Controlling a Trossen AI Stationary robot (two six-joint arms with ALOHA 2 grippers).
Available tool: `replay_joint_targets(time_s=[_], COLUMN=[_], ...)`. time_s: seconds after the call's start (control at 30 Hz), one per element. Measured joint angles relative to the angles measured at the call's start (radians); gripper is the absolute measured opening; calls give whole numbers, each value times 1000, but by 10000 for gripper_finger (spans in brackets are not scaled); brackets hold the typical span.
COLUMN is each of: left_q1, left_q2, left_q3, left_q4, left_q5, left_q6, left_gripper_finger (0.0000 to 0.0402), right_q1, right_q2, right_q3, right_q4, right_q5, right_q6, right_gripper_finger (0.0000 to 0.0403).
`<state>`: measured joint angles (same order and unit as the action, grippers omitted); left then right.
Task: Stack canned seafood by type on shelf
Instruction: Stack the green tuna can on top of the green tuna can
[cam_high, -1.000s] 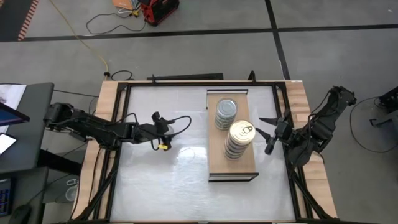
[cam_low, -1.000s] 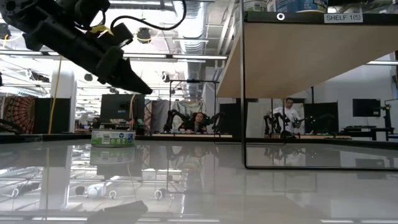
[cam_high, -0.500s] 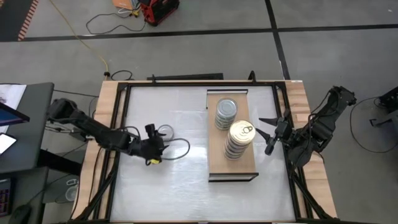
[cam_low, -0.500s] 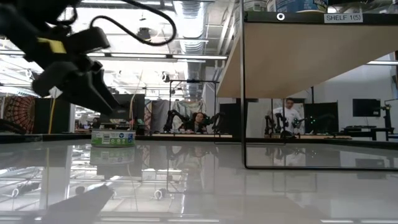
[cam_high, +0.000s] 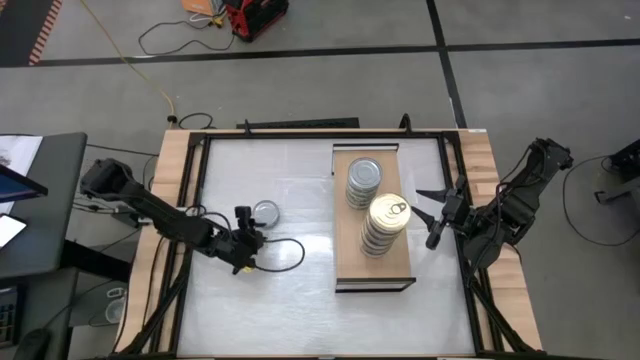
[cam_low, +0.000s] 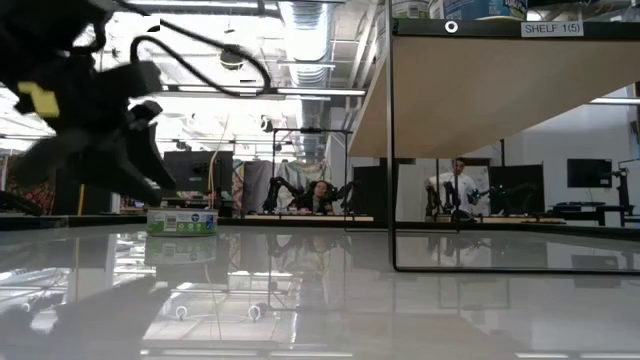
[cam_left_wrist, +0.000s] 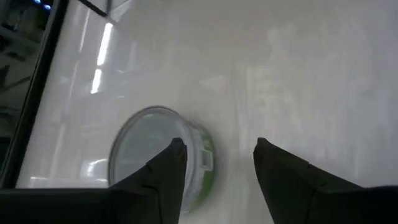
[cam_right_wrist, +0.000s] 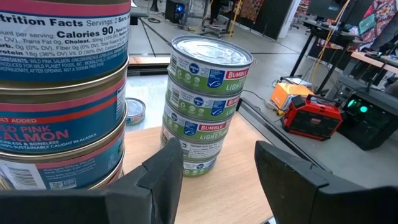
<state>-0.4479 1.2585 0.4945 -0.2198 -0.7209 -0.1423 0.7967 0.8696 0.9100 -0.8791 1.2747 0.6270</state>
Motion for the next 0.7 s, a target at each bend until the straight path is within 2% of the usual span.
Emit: replay_joint_targets(time_s=[0.27,0.43,0.57,0.7], left_q1=[-3,-2,-2,-3], left_q2=[161,206,215,211], left_q3=[0,1,2,3], left_q4=[10,11,14,18], left_q5=[-124,-144,-148,-145], left_q6=[-9,-19,-26,-33], left_gripper_finger=[157,131,89,31], right_q1=[0,0,0,0], right_q2=[0,0,0,0], right_q3=[0,0,0,0], right_q4=[5,5,5,5], right_q5=[0,0,0,0], right_q6=[0,0,0,1], right_gripper_finger=[225,225,225,225])
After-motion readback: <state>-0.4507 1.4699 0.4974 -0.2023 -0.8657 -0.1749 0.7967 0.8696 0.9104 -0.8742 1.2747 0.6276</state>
